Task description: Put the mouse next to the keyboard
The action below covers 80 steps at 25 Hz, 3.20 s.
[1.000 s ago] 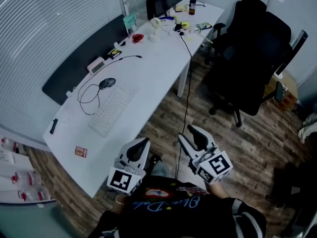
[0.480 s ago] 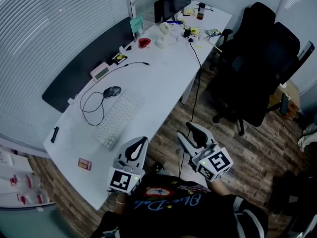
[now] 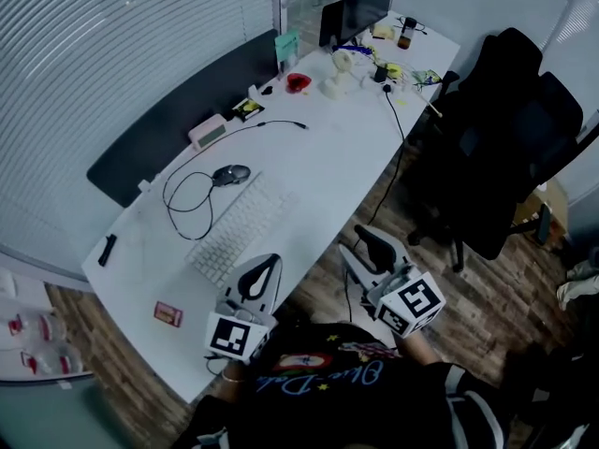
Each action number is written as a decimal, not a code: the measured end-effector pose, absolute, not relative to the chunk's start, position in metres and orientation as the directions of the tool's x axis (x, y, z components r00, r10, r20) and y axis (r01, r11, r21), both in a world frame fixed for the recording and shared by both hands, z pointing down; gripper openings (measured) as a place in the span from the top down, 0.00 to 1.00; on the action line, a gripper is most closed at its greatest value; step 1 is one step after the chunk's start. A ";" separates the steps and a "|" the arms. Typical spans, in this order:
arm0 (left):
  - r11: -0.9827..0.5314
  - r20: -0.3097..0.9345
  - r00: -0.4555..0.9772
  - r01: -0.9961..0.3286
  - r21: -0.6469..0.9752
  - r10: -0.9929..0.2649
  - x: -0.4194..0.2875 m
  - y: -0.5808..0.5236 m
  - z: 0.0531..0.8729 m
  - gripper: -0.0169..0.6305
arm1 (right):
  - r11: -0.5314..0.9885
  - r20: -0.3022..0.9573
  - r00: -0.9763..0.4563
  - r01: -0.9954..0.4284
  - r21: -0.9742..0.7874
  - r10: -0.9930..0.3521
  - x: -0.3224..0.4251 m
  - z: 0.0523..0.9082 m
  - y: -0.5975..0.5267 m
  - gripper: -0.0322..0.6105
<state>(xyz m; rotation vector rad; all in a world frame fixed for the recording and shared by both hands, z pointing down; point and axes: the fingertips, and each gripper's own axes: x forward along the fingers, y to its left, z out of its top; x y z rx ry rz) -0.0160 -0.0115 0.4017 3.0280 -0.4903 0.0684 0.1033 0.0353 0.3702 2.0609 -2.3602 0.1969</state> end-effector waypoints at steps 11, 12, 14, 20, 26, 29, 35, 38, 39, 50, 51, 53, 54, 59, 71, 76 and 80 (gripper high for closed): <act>-0.805 0.020 0.811 -0.584 0.102 -0.585 -0.098 -0.040 0.409 0.97 | 0.336 0.102 -0.338 -0.941 -0.035 -0.936 0.055 0.357 -0.028 0.73; -0.786 0.021 0.792 -0.609 0.104 -0.610 -0.105 -0.041 0.410 0.97 | 0.360 0.100 -0.362 -0.932 -0.036 -0.927 0.050 0.357 -0.034 0.73; -0.748 0.031 0.753 -0.656 0.097 -0.657 -0.116 -0.045 0.412 0.97 | 0.407 0.096 -0.409 -0.912 -0.041 -0.907 0.042 0.359 -0.048 0.73; -0.627 0.055 0.629 -0.777 0.055 -0.775 -0.124 -0.065 0.415 0.97 | 0.533 0.091 -0.537 -0.843 -0.069 -0.839 0.041 0.376 -0.098 0.73; -0.521 0.084 0.522 -0.853 0.034 -0.849 -0.098 -0.093 0.410 0.97 | 0.636 0.083 -0.642 -0.767 -0.088 -0.762 0.066 0.378 -0.153 0.73; -0.481 0.100 0.481 -0.876 0.023 -0.871 -0.080 -0.106 0.410 0.97 | 0.683 0.103 -0.687 -0.726 -0.077 -0.719 0.079 0.386 -0.177 0.72; -0.376 0.120 0.375 -0.926 0.010 -0.919 -0.058 -0.135 0.414 0.97 | 0.749 0.146 -0.752 -0.657 -0.085 -0.643 0.099 0.405 -0.224 0.69; -0.313 0.136 0.311 -0.950 0.002 -0.941 -0.053 -0.142 0.417 0.97 | 0.789 0.174 -0.787 -0.610 -0.077 -0.591 0.099 0.419 -0.244 0.68; -0.296 0.144 0.293 -0.955 0.002 -0.945 -0.052 -0.143 0.419 0.97 | 0.799 0.184 -0.796 -0.596 -0.080 -0.576 0.098 0.425 -0.251 0.68; -0.154 0.225 0.148 -0.988 -0.007 -0.963 -0.051 -0.154 0.433 0.97 | 0.875 0.337 -0.844 -0.474 -0.102 -0.417 0.068 0.497 -0.311 0.62; -0.146 0.225 0.140 -0.989 -0.010 -0.964 -0.051 -0.156 0.433 0.97 | 0.882 0.353 -0.845 -0.461 -0.101 -0.401 0.063 0.504 -0.314 0.61; -0.131 0.230 0.125 -0.991 -0.012 -0.965 -0.052 -0.158 0.435 0.97 | 0.894 0.389 -0.843 -0.437 -0.093 -0.372 0.055 0.519 -0.319 0.60; -0.124 0.238 0.118 -0.992 -0.010 -0.964 -0.052 -0.159 0.437 0.97 | 0.899 0.408 -0.838 -0.430 -0.087 -0.362 0.053 0.527 -0.322 0.60; -0.100 0.256 0.094 -0.995 -0.009 -0.962 -0.055 -0.168 0.441 0.97 | 0.913 0.483 -0.818 -0.400 -0.084 -0.314 0.043 0.563 -0.335 0.56; -0.088 0.324 0.086 -0.996 0.006 -0.942 -0.062 -0.179 0.463 0.97 | 0.952 0.621 -0.763 -0.295 -0.082 -0.183 0.018 0.628 -0.348 0.52; -0.101 0.338 0.101 -0.995 0.016 -0.936 -0.062 -0.188 0.468 0.97 | 0.969 0.678 -0.721 -0.243 -0.050 -0.146 0.008 0.647 -0.347 0.51; -0.114 0.337 0.114 -0.993 0.018 -0.934 -0.063 -0.193 0.468 0.97 | 0.969 0.725 -0.678 -0.239 -0.060 -0.123 0.013 0.660 -0.347 0.51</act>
